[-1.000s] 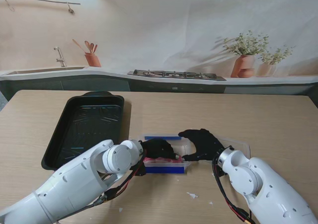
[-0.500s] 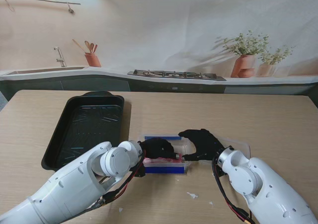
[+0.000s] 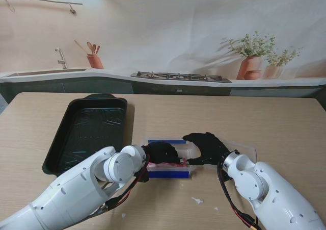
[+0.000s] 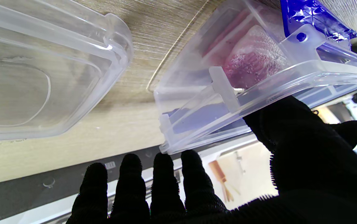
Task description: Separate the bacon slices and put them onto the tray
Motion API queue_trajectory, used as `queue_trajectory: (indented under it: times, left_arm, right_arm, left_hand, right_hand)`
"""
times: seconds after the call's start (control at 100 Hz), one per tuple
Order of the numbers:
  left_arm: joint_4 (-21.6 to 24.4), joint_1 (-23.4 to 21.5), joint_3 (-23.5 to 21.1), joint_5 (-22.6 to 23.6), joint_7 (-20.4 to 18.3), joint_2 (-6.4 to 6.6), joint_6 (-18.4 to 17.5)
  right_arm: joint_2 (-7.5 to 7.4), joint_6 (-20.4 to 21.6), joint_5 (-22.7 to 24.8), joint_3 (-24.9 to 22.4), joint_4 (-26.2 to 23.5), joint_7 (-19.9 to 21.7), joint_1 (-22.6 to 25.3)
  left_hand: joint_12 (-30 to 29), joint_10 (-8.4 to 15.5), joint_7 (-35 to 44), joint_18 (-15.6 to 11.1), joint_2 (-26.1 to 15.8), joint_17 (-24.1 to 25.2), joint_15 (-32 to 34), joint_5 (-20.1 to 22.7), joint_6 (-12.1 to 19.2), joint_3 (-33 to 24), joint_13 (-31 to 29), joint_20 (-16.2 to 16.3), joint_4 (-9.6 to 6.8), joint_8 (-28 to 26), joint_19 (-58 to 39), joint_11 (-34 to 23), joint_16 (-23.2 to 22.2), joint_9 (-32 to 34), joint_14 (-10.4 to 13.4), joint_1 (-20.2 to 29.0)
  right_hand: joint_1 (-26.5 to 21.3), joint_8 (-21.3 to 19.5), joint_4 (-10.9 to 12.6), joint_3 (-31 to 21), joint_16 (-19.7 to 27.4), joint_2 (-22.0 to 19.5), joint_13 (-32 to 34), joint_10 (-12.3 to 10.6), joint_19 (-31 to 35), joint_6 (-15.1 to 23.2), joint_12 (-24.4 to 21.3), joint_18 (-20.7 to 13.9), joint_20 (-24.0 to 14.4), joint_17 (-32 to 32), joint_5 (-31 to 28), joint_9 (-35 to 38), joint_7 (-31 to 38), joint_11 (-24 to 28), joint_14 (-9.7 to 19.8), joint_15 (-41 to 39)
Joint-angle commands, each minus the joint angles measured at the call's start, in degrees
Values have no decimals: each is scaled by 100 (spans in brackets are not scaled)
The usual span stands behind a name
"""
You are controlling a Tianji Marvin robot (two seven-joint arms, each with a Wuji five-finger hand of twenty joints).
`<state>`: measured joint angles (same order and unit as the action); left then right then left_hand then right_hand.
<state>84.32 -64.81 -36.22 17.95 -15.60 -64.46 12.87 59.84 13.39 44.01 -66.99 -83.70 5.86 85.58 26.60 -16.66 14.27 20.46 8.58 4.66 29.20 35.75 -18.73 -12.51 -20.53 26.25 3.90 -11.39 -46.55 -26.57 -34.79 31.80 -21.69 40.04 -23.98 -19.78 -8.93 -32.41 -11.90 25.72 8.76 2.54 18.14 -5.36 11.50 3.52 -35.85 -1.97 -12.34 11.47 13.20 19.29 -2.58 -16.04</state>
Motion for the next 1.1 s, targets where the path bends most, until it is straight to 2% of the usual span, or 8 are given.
queue_trajectory:
  times: [0.0, 0.13, 0.25, 0.52, 0.72, 0.86, 1.01, 1.09]
  left_arm:
    - [48, -17, 15, 27, -63, -9, 24]
    - [73, -47, 2, 17, -39, -16, 79]
    - [101, -76, -16, 88, 12, -18, 102]
    - [141, -104, -31, 138, 65, -22, 80]
    - [136, 2, 88, 268, -45, 16, 107]
    - [120, 137, 236, 437, -193, 68, 78]
    - [85, 260, 373, 540, -309, 102, 62]
    - [69, 292, 417, 580, -334, 112, 41]
  right_arm:
    - [43, -20, -15, 15, -9, 75, 20]
    - [47, -29, -45, 17, -8, 75, 21]
    - [48, -35, -54, 17, -10, 77, 22]
    - [49, -36, -62, 21, -7, 75, 20]
    - [49, -35, -68, 24, -4, 80, 17]
    - [51, -46, -84, 22, -6, 79, 21]
    - [53, -47, -89, 22, -7, 75, 21]
    - [54, -50, -89, 21, -6, 71, 22]
  left_hand:
    - [-40, -31, 10, 18, -201, 91, -65, 135, -52, 129, -119, -92, -245, 24, 167, -106, 59, 250, -41, 95]
    - [58, -38, 18, 47, -183, 91, 84, 189, -48, 114, -344, -82, -246, 22, 206, -342, -11, 352, -128, 95]
    - [512, 29, 27, 50, -159, 87, 405, 191, -50, 69, -376, -35, -244, 14, 217, -745, -266, 380, -91, 87]
    - [1087, 114, 91, 50, 61, 80, 410, 252, -60, -81, -394, -27, -263, -17, 258, -1068, -283, 545, -90, 113]
    - [1781, 351, 362, 30, 673, 82, 713, 391, 197, -1215, -547, 39, -250, -157, 106, -1427, -464, 716, 78, -26]
    - [1876, 560, 746, -6, 1004, 43, 774, 538, 456, -1942, -710, -4, -269, -350, -53, -1511, -438, 925, 224, 34]
    - [1863, 728, 1037, -36, 1218, 11, 802, 529, 618, -2424, -818, -60, -281, -502, -152, -1556, -411, 1038, 351, 103]
    - [2400, 823, 1310, -59, 1504, 37, 823, 544, 777, -2598, -838, -119, -91, -634, -191, -1465, -401, 1162, 409, 297]
  right_hand:
    - [-48, -82, 247, 8, -58, -130, -155, 46, -13, -94, 38, -10, -88, -21, 22, -116, 67, 112, 174, -37]
    - [-56, -80, 249, 6, -60, -137, -160, 42, -13, -94, 38, -9, -89, -20, 18, -116, 72, 114, 170, -40]
    - [-52, -77, 248, 10, -62, -138, -158, 50, -13, -88, 38, -9, -89, -20, 19, -118, 75, 115, 169, -46]
    - [-64, -72, 249, 7, -60, -146, -158, 43, -14, -90, 38, -9, -90, -20, 19, -118, 83, 116, 171, -42]
    - [-70, -68, 249, 5, -62, -143, -160, 44, -13, -85, 40, -8, -91, -16, 20, -115, 89, 119, 168, -45]
    - [-85, -67, 250, -4, -62, -146, -158, 43, -12, -77, 40, -8, -91, -14, 19, -118, 94, 121, 173, -45]
    - [-92, -65, 249, -9, -64, -153, -155, 41, -10, -78, 44, -8, -92, -7, 24, -113, 99, 129, 173, -50]
    - [-103, -64, 249, -14, -66, -154, -155, 41, -11, -76, 47, -7, -92, -7, 20, -112, 103, 136, 171, -54]
